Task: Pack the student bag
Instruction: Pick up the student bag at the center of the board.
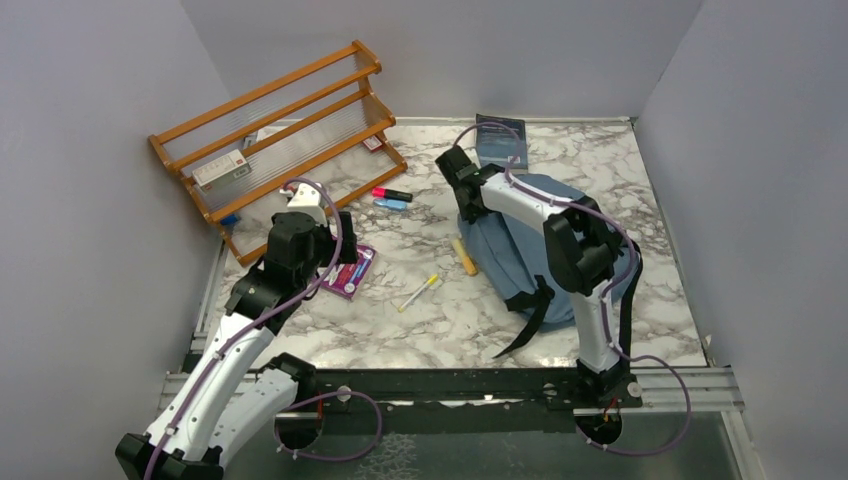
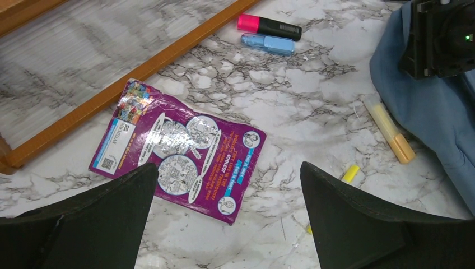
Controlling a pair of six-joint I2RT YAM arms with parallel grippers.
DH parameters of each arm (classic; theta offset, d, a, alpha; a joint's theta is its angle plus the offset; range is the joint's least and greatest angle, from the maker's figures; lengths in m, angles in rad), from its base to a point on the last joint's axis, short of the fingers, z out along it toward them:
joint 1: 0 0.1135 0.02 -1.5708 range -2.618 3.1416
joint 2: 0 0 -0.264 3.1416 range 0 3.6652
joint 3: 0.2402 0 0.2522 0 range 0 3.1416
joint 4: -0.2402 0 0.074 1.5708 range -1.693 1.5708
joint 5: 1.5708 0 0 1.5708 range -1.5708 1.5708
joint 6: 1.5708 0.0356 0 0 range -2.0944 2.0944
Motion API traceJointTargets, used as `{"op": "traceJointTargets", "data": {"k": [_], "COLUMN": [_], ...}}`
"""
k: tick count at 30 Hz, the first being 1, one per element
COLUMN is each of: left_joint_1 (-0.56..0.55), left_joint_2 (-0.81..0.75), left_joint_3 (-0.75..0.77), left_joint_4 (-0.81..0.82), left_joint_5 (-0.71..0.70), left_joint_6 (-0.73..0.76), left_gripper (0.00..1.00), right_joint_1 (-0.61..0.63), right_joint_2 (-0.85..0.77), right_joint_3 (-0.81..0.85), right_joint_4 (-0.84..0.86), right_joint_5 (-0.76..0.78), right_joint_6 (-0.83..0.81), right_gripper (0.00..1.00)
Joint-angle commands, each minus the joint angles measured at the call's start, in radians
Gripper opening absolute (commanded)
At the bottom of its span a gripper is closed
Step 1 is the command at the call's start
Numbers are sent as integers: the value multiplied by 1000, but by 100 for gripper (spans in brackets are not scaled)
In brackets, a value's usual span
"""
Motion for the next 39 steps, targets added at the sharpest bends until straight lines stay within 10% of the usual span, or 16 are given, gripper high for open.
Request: {"op": "traceJointTargets", "data": {"k": [1, 14, 39], "left_joint_1": [-3, -3, -2], "left_joint_2": [-25, -49, 28], "left_joint_3": [-16, -26, 127], "left_joint_4": [27, 26, 146], "left_joint_5": [-47, -112, 330], "left_joint_6": [2, -52, -198], "left_gripper": [99, 99, 99], "right_joint_1": [9, 9, 9], "right_joint_2": [-131, -654, -1356], "right_joint_3": [-61, -355, -543], "right_joint_4": [17, 56, 414], "right_joint_5": [-7, -151, -658], "right_joint_6": [4, -19, 146], "right_gripper": [31, 1, 1]}}
